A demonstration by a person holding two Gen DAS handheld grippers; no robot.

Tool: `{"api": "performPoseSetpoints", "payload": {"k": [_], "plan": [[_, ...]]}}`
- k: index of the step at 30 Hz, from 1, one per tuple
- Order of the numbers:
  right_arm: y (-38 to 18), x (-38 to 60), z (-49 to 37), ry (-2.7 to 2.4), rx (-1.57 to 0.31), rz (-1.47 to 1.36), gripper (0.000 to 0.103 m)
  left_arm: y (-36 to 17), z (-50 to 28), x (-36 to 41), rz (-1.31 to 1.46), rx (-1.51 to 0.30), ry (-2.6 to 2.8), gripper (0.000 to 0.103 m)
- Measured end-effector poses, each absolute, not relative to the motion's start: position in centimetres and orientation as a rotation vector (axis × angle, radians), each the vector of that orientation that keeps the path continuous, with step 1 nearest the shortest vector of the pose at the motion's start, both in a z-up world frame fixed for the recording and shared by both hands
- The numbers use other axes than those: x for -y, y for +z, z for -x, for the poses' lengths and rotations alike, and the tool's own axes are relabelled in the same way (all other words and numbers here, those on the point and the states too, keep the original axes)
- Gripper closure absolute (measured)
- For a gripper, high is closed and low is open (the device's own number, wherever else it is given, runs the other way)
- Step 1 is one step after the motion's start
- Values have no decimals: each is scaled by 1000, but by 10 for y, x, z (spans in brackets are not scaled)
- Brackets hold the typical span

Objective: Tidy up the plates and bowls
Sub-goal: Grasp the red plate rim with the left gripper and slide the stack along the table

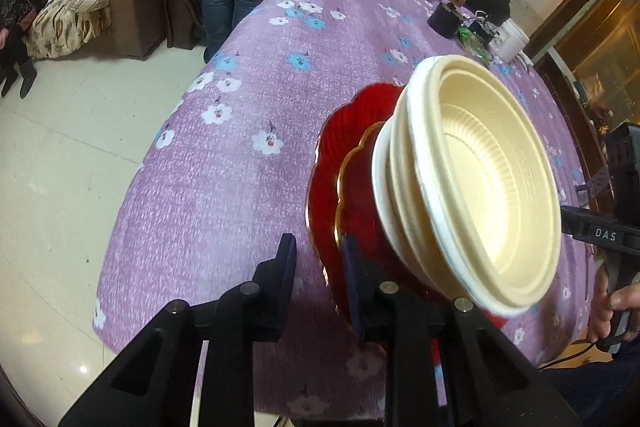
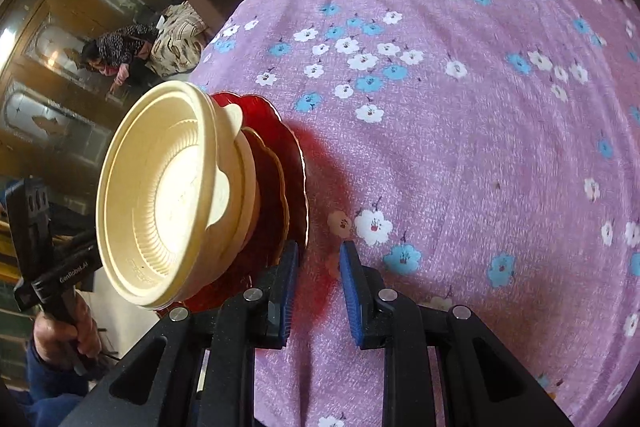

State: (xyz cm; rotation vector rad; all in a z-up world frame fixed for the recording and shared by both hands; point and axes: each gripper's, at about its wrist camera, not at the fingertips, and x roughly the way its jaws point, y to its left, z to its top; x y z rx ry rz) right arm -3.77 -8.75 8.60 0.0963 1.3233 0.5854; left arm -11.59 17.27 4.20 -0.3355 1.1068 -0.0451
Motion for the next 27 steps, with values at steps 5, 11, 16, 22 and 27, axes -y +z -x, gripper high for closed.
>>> {"api": "performPoseSetpoints", "payload": {"k": [5, 11, 16, 22, 27], "plan": [[75, 75, 32, 601, -1331, -95, 85, 41, 106, -170, 319, -1080, -50, 86], [66, 76, 28, 627, -1340, -178, 93, 42, 104, -169, 291, -1075, -48, 87], [71, 78, 36, 634, -1322, -162, 93, 43, 100, -159, 265, -1084, -44, 88], [73, 102, 38, 607, -1318, -214, 92, 48, 92, -134, 233, -1087, -76, 88], [78, 133, 41, 555, -1301, -259, 92, 54, 75, -97, 193, -1086, -136, 88]]}}
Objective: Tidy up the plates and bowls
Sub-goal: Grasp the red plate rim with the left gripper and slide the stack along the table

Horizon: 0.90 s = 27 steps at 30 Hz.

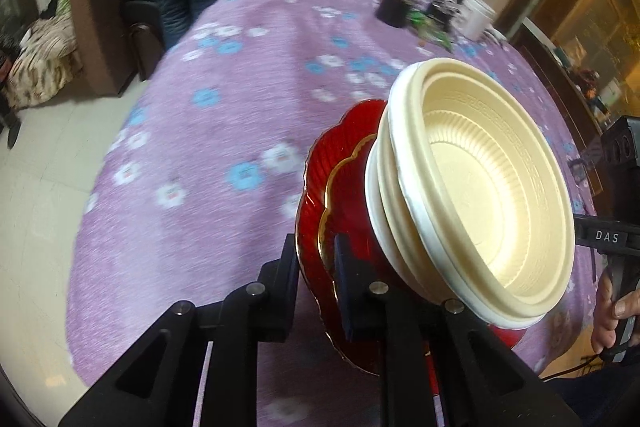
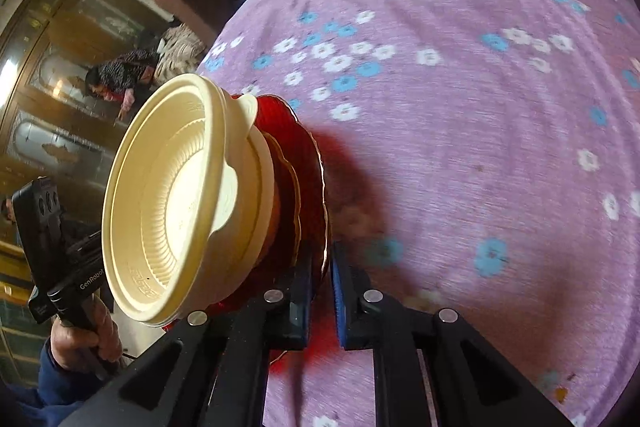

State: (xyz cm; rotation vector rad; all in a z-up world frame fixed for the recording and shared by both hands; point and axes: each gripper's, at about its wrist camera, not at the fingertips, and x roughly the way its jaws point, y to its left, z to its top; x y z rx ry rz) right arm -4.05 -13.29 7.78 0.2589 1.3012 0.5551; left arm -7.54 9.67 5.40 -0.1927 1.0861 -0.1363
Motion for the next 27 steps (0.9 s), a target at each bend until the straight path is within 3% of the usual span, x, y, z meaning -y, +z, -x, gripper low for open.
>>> {"api": "performPoseSetpoints", "payload": {"k": [17, 27], "plan": [[84, 295, 55, 261, -1247, -426, 93, 50, 9, 64, 56, -1099, -310, 88], [72, 335, 35, 211, -1236, -410, 92, 42, -18, 97, 10, -1076, -268, 88]]}}
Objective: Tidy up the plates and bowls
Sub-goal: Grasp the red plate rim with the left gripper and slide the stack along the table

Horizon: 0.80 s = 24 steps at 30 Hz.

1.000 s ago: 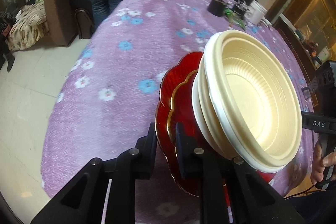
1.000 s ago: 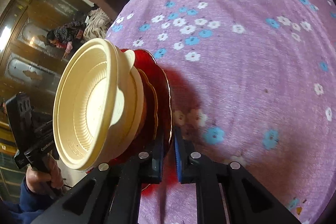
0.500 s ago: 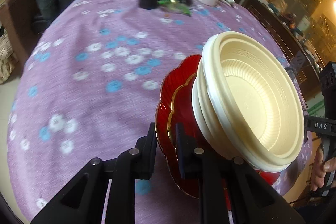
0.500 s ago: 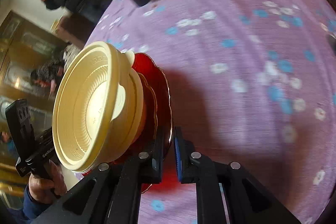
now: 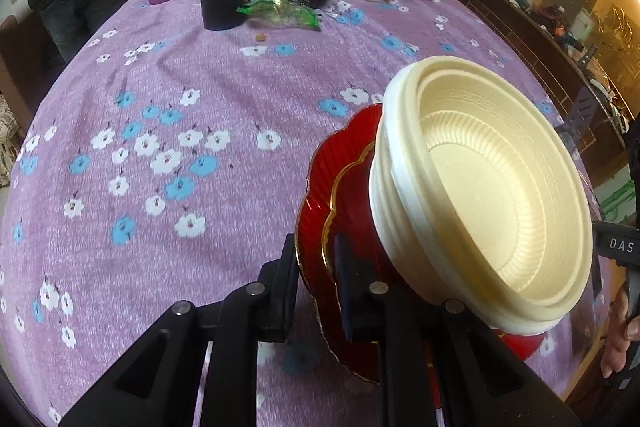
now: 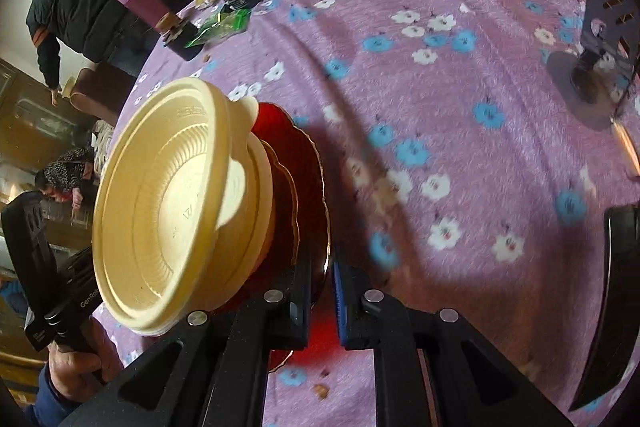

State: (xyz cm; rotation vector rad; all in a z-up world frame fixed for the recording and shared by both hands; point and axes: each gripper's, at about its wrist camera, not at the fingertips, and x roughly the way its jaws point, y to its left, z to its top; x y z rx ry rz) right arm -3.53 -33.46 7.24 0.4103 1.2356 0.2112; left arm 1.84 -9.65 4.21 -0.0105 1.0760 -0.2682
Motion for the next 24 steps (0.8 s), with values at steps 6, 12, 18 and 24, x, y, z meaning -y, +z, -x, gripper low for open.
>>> {"api": "performPoseSetpoints", "payload": {"k": [6, 12, 18, 24], "plan": [[67, 335, 27, 218, -1234, -397, 92, 40, -23, 96, 5, -1053, -241, 88], [67, 334, 27, 210, -1219, -422, 91, 45, -15, 89, 8, -1026, -231, 69], [79, 339, 48, 185, -1196, -422, 90, 52, 7, 72, 13, -1025, -222, 60], [95, 331, 85, 144, -1168, -429, 78, 63, 51, 70, -22, -989, -256, 50]]}}
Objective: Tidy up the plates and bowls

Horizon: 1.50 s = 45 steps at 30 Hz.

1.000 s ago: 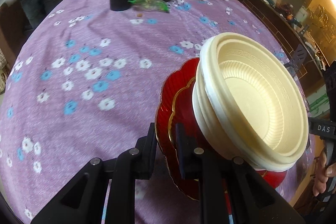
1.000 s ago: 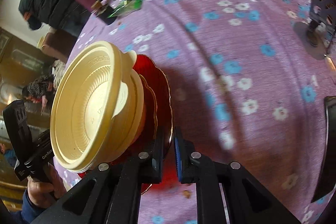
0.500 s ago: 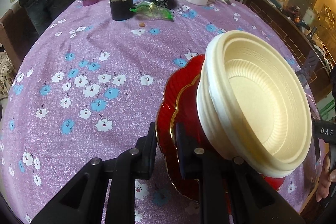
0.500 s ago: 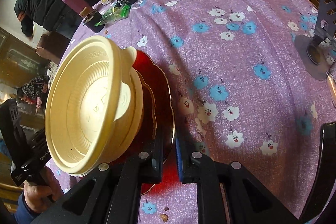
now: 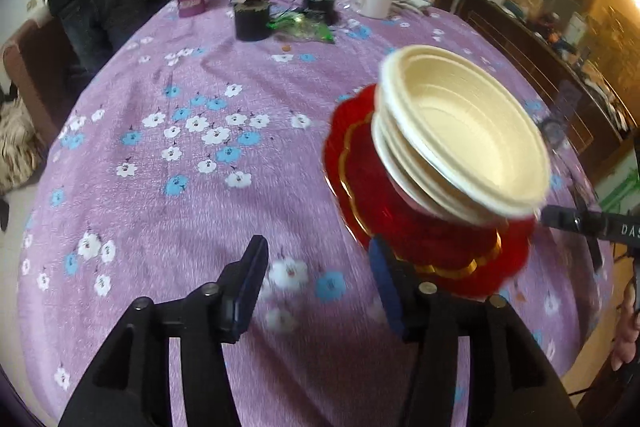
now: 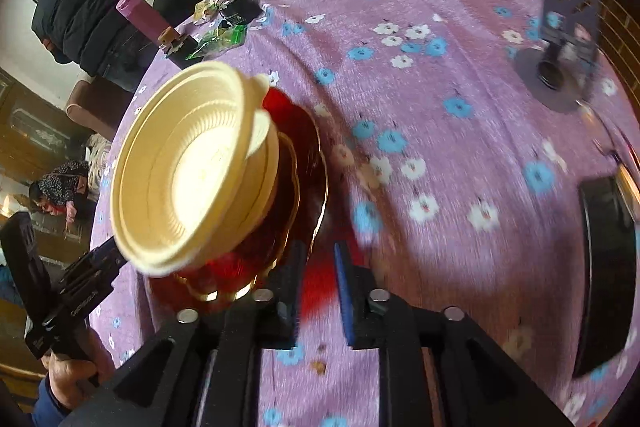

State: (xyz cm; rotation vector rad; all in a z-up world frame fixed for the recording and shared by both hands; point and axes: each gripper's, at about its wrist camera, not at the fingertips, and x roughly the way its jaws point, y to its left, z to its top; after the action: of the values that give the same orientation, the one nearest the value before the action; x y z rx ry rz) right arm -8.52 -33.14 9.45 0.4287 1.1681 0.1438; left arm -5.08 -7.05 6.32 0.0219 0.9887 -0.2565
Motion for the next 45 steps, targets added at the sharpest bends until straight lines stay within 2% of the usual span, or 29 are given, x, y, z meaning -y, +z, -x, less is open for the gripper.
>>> {"api": "performPoseSetpoints", "payload": {"k": [3, 10, 14, 19, 21, 27, 31, 45], "plan": [[99, 317, 103, 146, -1154, -422, 76, 66, 60, 74, -77, -972, -281, 43], [100, 281, 129, 157, -1146, -398, 73, 69, 74, 79, -144, -948, -342, 34], [102, 273, 139, 147, -1142, -380, 61, 76, 79, 86, -175, -915, -350, 26], [114, 273, 140, 168, -1116, -354, 54, 99, 89, 96, -222, -808, -301, 6], [121, 273, 135, 191, -1095, -335, 47, 109, 93, 101, -241, -770, -239, 1], [136, 278, 131, 259, -1055, -240, 33, 115, 95, 109, -191, -799, -190, 0], [136, 285, 126, 308, -1061, -216, 32, 112, 99, 115, -199, -824, -134, 0], [138, 291, 124, 383, -1026, -149, 16, 120, 104, 124, -221, -858, -26, 0]]}}
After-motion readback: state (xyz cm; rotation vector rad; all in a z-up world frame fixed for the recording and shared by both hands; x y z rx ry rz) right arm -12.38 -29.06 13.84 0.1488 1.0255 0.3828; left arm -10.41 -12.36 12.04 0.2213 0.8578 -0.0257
